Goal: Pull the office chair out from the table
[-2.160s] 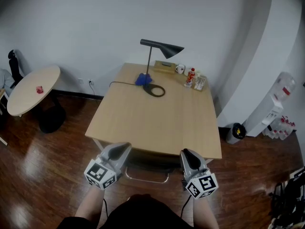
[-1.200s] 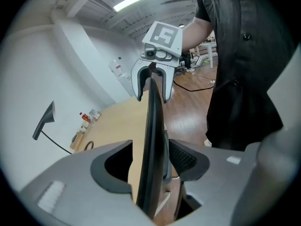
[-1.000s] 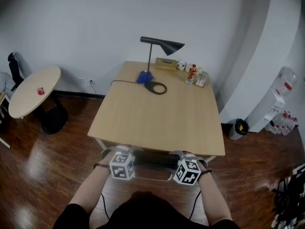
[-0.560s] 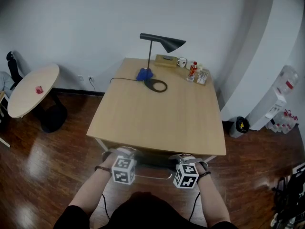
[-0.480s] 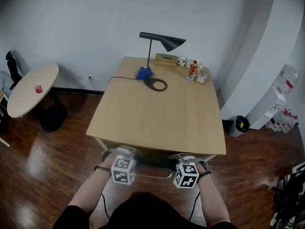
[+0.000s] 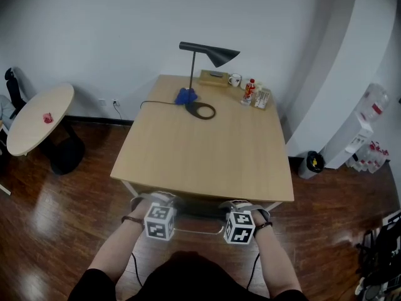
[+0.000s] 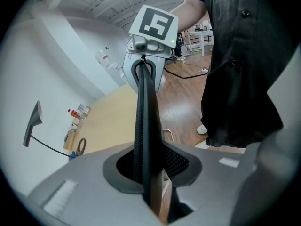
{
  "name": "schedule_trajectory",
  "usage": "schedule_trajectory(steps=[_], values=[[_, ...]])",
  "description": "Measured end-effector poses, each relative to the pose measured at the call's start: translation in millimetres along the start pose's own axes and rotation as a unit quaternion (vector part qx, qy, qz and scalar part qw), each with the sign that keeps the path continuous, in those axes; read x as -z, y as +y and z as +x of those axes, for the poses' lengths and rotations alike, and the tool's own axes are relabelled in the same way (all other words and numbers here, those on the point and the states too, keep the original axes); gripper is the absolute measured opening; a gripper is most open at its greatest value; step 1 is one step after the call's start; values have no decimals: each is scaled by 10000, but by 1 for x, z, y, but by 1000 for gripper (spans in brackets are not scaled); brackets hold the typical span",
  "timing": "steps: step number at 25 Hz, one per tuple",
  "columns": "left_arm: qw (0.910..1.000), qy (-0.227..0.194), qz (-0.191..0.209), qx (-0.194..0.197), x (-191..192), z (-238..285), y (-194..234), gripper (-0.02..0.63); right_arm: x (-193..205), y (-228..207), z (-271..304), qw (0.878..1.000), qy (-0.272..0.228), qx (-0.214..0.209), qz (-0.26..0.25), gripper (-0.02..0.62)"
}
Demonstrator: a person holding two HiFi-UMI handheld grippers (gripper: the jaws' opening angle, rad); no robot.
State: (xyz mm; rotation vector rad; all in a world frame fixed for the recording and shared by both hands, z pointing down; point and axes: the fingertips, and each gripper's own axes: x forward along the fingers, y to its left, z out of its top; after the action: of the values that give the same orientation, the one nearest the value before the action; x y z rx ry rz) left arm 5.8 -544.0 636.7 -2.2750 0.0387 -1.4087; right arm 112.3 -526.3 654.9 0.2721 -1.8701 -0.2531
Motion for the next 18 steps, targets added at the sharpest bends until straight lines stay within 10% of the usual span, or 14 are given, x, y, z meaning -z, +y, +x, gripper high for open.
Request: schedule_trajectory(steps=[18], values=[[9978, 193, -274, 564, -9, -10, -26, 89, -5, 30, -13, 9993, 77, -351, -43, 78]])
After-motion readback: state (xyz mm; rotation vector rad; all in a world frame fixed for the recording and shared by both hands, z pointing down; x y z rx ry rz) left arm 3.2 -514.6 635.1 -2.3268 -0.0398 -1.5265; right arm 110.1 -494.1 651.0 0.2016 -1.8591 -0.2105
